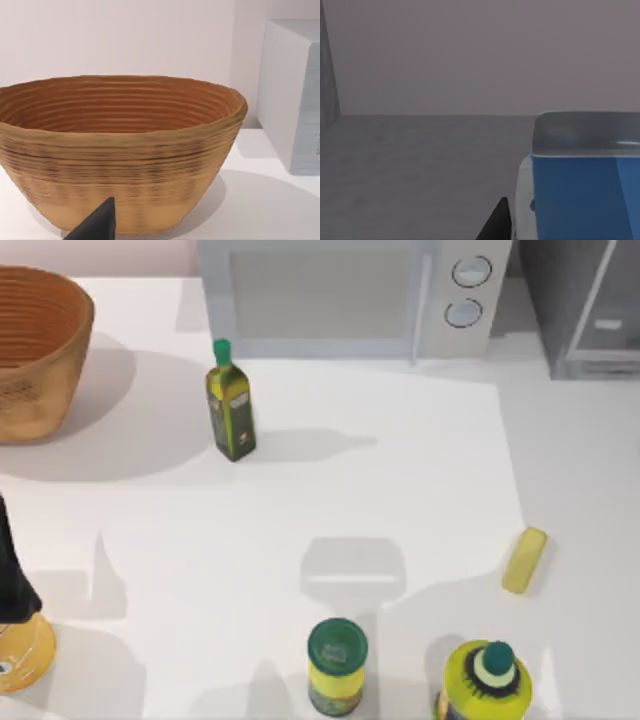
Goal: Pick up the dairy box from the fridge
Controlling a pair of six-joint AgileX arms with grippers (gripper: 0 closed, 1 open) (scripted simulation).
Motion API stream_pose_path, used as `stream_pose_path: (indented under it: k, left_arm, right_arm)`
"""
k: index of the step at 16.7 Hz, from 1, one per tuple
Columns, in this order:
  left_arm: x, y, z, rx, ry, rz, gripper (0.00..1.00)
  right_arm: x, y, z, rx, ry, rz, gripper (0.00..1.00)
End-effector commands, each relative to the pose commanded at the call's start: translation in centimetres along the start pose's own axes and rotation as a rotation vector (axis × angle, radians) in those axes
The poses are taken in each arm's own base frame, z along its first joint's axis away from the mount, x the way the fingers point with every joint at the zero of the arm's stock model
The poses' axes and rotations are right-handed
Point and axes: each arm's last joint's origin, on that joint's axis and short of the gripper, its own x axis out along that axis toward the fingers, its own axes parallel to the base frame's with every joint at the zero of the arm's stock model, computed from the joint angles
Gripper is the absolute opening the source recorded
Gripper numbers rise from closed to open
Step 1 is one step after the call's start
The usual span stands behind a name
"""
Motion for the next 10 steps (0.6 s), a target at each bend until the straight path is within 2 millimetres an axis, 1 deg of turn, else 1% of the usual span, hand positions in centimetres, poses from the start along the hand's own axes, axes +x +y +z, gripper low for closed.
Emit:
stream_pose_path:
  k: [2, 6, 7, 10]
  left_arm:
    - [0.0, 0.0, 0.0, 0.000, 0.000, 0.000, 1.00]
    - [0.0, 0.0, 0.0, 0.000, 0.000, 0.000, 1.00]
    - [0.0, 0.0, 0.0, 0.000, 0.000, 0.000, 1.00]
    - [0.0, 0.0, 0.0, 0.000, 0.000, 0.000, 1.00]
  right_arm:
    - [0.0, -0.1, 1.2, -0.002, -0.001, -0.002, 0.00]
    - [0.0, 0.0, 4.4, 0.000, 0.000, 0.000, 0.00]
    - [0.0, 0.0, 4.8, 0.000, 0.000, 0.000, 0.00]
    - [0.0, 0.0, 4.8, 0.002, 0.000, 0.000, 0.00]
